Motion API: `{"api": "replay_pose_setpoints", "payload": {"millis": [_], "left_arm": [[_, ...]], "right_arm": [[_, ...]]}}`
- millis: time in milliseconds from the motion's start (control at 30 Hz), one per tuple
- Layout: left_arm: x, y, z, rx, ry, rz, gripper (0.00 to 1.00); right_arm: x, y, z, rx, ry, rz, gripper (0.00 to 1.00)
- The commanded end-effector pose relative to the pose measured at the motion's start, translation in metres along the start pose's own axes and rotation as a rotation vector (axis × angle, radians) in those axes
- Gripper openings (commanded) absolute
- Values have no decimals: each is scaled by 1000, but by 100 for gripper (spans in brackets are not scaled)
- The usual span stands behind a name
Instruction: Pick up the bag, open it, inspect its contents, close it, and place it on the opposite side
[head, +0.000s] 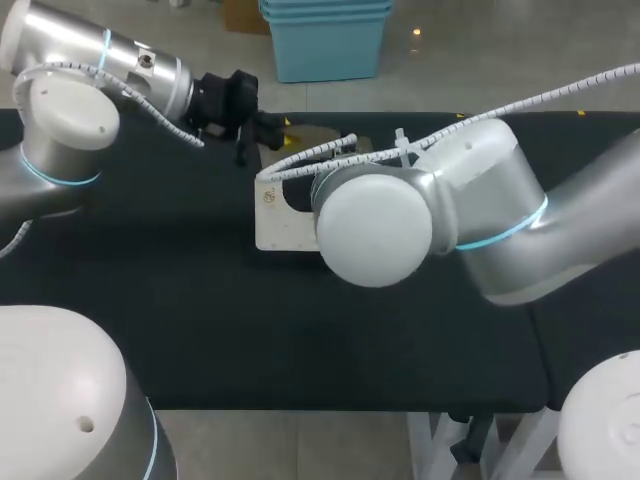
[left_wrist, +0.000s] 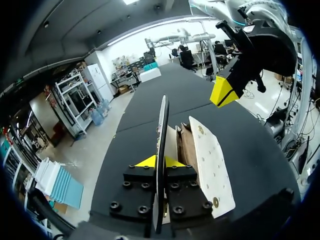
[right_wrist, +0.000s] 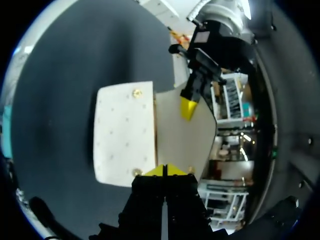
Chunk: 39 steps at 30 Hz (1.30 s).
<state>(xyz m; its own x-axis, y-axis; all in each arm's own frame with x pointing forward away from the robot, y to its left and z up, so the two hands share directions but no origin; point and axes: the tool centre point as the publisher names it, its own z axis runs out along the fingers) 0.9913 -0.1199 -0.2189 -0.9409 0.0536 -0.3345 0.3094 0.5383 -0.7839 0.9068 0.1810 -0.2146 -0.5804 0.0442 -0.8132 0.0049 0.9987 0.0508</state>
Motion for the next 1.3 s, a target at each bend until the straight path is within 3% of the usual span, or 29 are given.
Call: {"api": "replay_pose_setpoints", "payload": {"millis": [33, 700, 933, 1300], "left_arm": [[1, -2, -3, 11, 18, -15, 0], [12, 2, -8, 17, 44, -48, 0], [13, 2, -9, 11, 43, -48, 0], [14, 3, -10, 14, 24, -69, 0]], "right_arm": [[-4, 12, 14, 30, 54, -13, 0], [18, 2, 67, 100, 157, -9, 0], [17, -4, 73, 115, 161, 7, 0], [37, -7, 64, 102, 171, 22, 0]]}}
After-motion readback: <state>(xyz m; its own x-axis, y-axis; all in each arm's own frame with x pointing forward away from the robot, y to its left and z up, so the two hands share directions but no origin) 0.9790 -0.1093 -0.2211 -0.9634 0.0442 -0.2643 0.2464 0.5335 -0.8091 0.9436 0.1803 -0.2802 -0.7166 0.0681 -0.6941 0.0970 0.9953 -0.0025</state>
